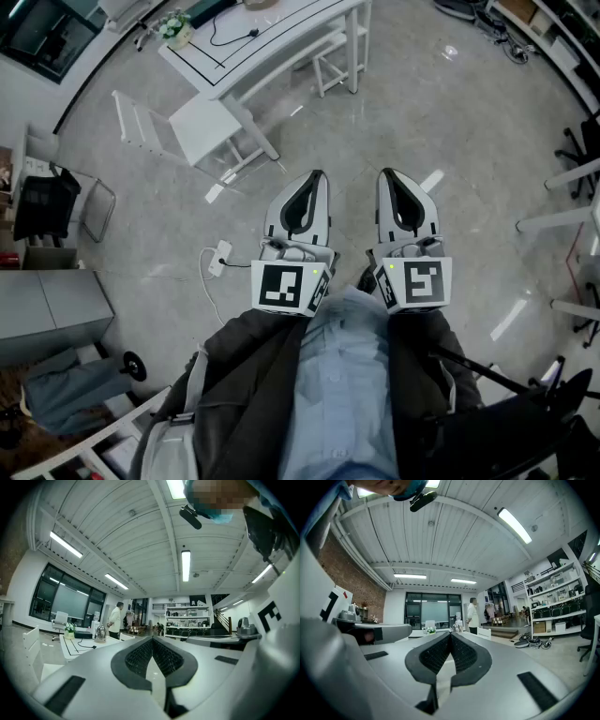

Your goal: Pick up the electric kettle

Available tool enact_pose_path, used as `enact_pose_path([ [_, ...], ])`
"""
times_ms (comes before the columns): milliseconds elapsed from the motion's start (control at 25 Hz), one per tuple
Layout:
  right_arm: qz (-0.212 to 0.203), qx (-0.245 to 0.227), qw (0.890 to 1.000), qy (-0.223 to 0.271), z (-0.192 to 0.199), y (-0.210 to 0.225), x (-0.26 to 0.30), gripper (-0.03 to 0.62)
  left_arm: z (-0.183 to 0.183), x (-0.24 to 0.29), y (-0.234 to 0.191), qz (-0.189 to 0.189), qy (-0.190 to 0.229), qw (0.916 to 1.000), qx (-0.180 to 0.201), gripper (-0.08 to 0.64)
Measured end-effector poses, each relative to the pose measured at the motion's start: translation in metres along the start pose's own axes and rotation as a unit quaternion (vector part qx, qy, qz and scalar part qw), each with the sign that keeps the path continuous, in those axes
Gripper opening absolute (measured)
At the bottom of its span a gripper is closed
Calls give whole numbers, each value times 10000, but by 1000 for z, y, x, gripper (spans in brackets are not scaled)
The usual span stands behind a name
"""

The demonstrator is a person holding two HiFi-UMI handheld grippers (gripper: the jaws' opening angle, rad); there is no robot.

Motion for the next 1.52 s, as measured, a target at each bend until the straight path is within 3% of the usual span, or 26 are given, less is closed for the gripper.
enact_pose_path([
  [320,56,141,9999,36,-4,22,-10,17,1,11,24,93,-87,9999,25,11],
  [880,50,633,9979,-125,-11,102,-36,18,13,51,98,280,-436,9986,-44,11],
  [1240,-89,449,9986,-276,-6,130,-1,18,20,95,87,151,-434,9989,-119,11],
  [1520,-156,328,9985,-398,-9,151,63,18,32,160,56,79,-345,9989,-303,11],
])
Point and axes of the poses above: the fingertips, and each gripper's own axes: x forward along the fingers, y to its right, z out of its underside, the point moved 2 cm from there along -x, backward along the fingers, and after that the axes turned 14 degrees about x, right-handed, at the moved point
